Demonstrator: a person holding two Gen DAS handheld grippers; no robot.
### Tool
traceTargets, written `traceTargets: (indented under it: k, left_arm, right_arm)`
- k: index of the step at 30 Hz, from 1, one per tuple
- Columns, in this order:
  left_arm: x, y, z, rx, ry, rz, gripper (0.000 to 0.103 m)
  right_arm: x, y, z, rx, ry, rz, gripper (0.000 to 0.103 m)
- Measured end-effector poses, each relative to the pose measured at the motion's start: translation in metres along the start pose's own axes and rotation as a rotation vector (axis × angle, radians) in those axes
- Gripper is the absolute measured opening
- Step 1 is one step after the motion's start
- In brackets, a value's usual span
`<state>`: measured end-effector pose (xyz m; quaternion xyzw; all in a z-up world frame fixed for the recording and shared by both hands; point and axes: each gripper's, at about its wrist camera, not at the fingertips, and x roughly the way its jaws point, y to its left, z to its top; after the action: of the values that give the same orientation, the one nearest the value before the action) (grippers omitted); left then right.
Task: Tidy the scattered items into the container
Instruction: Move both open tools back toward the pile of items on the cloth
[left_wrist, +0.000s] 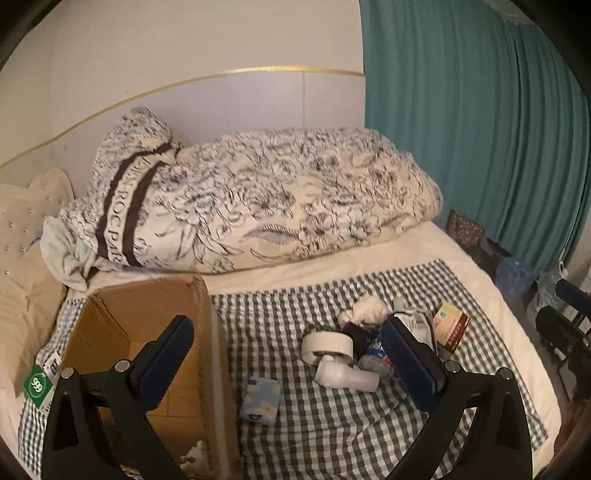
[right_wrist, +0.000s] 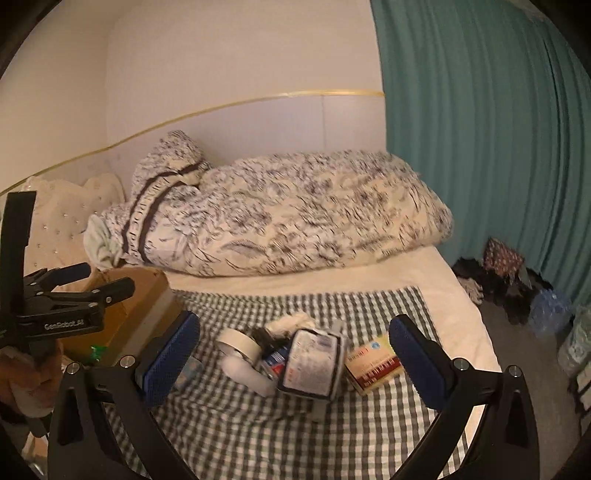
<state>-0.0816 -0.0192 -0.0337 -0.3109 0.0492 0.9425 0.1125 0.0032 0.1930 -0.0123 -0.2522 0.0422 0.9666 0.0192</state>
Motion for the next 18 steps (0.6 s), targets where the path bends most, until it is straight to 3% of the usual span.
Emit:
traceTargets:
  k: [6, 18]
  left_arm:
    - [0.033, -0.002, -0.018, -0.03, 0.049, -0.021, 0.103]
    - [0.08, -0.015, -0.046, -0.003, 0.156, -0.022, 0.103]
  right_arm:
    - [0.025, -0.012, -0.016, 0.022, 0.067, -0.029, 0.103]
    - [0.076, -0.016, -0.047, 0.032, 0.202, -0.009, 0.103]
